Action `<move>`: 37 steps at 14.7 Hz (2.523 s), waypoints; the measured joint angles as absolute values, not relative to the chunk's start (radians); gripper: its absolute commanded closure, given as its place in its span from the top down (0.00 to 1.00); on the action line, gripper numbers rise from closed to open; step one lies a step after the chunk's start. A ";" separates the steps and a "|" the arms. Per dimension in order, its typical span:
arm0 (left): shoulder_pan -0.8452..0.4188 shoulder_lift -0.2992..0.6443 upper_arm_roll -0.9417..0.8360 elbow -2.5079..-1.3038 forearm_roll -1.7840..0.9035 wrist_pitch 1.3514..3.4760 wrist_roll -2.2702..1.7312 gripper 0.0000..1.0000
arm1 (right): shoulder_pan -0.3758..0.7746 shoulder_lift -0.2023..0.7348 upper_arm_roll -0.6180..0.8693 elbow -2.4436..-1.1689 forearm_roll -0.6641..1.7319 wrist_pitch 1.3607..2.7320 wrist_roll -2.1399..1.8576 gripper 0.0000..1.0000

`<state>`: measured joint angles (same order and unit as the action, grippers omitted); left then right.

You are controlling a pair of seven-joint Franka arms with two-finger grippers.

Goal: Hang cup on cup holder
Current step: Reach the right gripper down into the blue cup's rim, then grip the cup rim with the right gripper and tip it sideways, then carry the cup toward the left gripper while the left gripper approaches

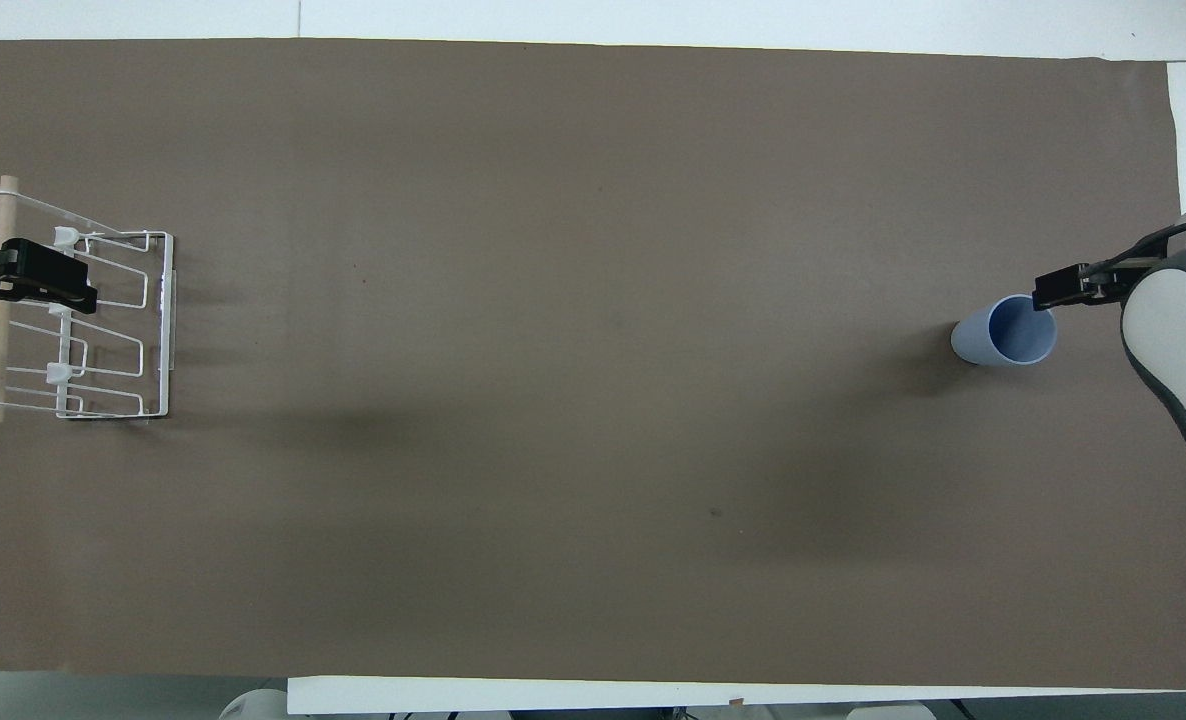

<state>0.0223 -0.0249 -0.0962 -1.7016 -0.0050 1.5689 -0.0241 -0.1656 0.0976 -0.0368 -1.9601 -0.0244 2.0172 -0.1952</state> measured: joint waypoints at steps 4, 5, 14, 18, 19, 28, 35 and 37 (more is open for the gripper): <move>0.022 -0.025 -0.096 -1.702 -0.005 1.569 -0.024 1.00 | -0.174 0.127 -0.037 -1.982 -0.024 2.063 -0.268 0.99; 0.022 -0.025 -0.096 -1.702 -0.005 1.569 -0.024 1.00 | -0.178 0.131 -0.037 -2.001 -0.024 2.085 -0.276 0.99; 0.022 -0.025 -0.096 -1.702 -0.005 1.569 -0.025 1.00 | -0.202 0.136 -0.035 -2.098 -0.024 2.173 -0.344 0.10; 0.022 -0.025 -0.096 -1.702 -0.005 1.569 -0.025 1.00 | -0.199 0.133 -0.031 -2.101 -0.019 2.171 -0.345 0.00; 0.022 -0.025 -0.096 -1.702 -0.005 1.569 -0.025 1.00 | -0.197 0.131 -0.029 -2.101 -0.019 2.170 -0.345 0.00; 0.021 -0.025 -0.101 -1.701 -0.015 1.537 -0.147 1.00 | -0.080 0.095 0.001 -1.894 0.313 1.838 -0.402 0.00; -0.043 -0.032 -0.116 -1.702 -0.269 1.547 -0.853 1.00 | 0.105 0.088 0.007 -1.900 0.825 1.809 -0.293 0.03; -0.092 -0.035 -0.118 -1.700 -0.325 1.560 -1.089 1.00 | 0.167 0.088 0.007 -1.901 0.922 1.809 -0.254 0.03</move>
<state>-0.0916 -0.0350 -0.1178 -1.7004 -0.3246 1.5604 -1.0892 0.1673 0.0877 0.0072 -1.9009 0.9221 1.8094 -0.2538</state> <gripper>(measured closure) 0.000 0.943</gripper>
